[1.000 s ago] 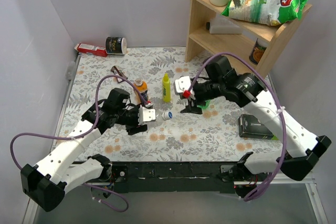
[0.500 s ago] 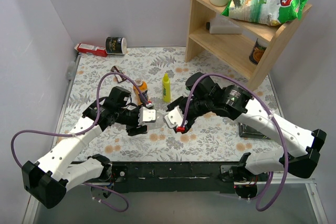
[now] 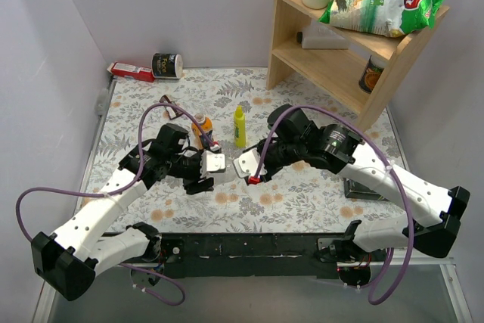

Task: Screw on the bottle caps

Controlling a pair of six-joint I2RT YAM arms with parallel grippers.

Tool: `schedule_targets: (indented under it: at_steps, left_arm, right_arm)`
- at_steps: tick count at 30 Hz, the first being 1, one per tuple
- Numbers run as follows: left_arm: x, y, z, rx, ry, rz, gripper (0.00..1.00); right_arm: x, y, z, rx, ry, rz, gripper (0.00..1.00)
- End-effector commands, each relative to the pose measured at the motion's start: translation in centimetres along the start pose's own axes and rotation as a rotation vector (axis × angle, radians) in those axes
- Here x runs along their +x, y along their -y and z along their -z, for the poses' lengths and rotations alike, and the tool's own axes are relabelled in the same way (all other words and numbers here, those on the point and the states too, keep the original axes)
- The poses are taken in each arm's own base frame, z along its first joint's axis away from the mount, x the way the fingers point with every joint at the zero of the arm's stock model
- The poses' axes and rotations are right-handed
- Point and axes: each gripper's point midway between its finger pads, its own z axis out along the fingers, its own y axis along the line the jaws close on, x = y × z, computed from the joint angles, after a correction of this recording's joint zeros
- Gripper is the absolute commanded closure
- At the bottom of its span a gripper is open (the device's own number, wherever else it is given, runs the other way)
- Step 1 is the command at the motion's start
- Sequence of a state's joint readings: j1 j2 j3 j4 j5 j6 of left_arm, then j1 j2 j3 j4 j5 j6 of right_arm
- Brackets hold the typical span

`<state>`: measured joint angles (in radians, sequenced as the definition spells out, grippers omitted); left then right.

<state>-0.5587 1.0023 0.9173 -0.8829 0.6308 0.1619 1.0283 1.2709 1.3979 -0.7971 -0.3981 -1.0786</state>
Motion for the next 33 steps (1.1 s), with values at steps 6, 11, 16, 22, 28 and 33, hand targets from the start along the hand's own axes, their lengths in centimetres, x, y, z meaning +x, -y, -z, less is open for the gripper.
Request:
schedule_targets:
  at_steps: [6,11,16,22,28,33]
  left_arm:
    - [-3.4,-4.7,1.4,-0.266,0.128,-0.029,1.0]
    - [-3.3,-5.6,1.7,-0.353,0.156,-0.018,1.0]
    - [-2.0,-6.2,1.4,-0.411,0.137,0.026,1.0]
    - [-0.8,-4.8,0.2,-0.369,0.153,0.158,1.0]
    - [-3.3,-2.2,-0.1,-0.25,0.329,0.269,1.0]
    - [-5.2,-0.6,-0.5,-0.118,0.419,0.37,1.0]
  right_arm:
    - [-0.7,0.1,-1.8,-0.063,0.012,-0.415,0.65]
    - [1.0,1.3,-1.6,-0.089,0.043,-0.707,0.65]
    - [0.8,3.6,-1.6,-0.163,0.173,-0.955,0.6]
    - [1.5,5.7,1.3,-0.081,0.053,-0.762,0.1]
    - [2.9,6.8,4.6,0.087,0.025,-0.723,0.02]
    - [-0.9,8.3,4.6,0.069,0.226,-0.641,0.02]
